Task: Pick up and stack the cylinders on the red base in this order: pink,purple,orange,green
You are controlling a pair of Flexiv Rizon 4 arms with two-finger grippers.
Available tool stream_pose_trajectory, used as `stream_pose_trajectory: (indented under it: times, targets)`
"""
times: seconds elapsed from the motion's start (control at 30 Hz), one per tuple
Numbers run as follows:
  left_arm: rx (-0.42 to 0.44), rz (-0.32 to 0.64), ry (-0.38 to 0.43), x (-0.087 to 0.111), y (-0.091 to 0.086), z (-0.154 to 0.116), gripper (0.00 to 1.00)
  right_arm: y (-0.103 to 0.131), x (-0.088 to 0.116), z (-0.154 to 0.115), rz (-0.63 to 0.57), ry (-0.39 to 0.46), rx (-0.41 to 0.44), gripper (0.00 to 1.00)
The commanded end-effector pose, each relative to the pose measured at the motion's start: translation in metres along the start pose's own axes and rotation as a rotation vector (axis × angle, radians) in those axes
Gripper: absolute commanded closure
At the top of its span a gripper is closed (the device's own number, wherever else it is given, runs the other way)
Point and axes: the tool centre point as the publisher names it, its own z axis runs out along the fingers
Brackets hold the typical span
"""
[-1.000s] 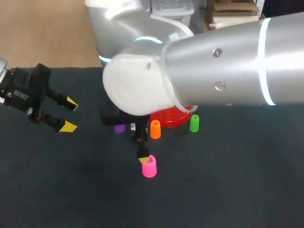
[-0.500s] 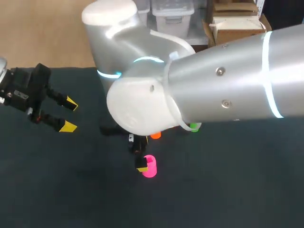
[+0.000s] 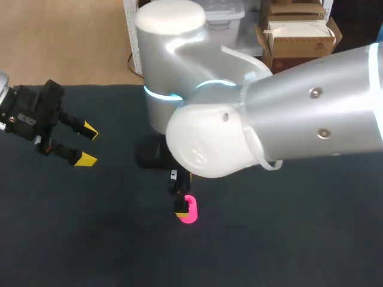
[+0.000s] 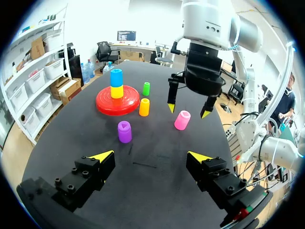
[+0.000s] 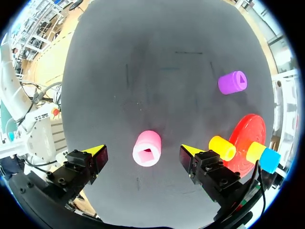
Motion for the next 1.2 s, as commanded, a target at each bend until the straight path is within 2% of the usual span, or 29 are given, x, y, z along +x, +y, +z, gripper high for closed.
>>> stream_pose_trajectory:
  times: [0.03, 0.27, 0.4, 0.63, 0.9, 1.2]
  targets:
    - [-0.001, 0.003, -0.003, 0.002, 0.000, 0.000, 0.00, 0.004, 0.004, 0.000, 0.000, -0.017, 0.009, 0.00]
    - [-0.001, 0.003, -0.003, 0.002, 0.000, 0.000, 0.00, 0.004, 0.002, 0.000, 0.009, -0.012, 0.024, 0.00]
    - [-0.001, 0.003, -0.003, 0.002, 0.000, 0.000, 0.00, 0.003, 0.001, 0.005, 0.045, -0.069, 0.023, 0.00]
    - [-0.001, 0.003, -0.003, 0.002, 0.000, 0.000, 0.00, 0.001, 0.006, 0.015, 0.097, -0.034, 0.046, 0.00]
    - [-0.001, 0.003, -0.003, 0.002, 0.000, 0.000, 0.00, -0.005, 0.009, 0.009, 0.112, 0.015, 0.110, 0.00]
    - [-0.001, 0.003, -0.003, 0.002, 0.000, 0.000, 0.00, -0.005, 0.008, 0.014, 0.115, -0.005, 0.120, 0.00]
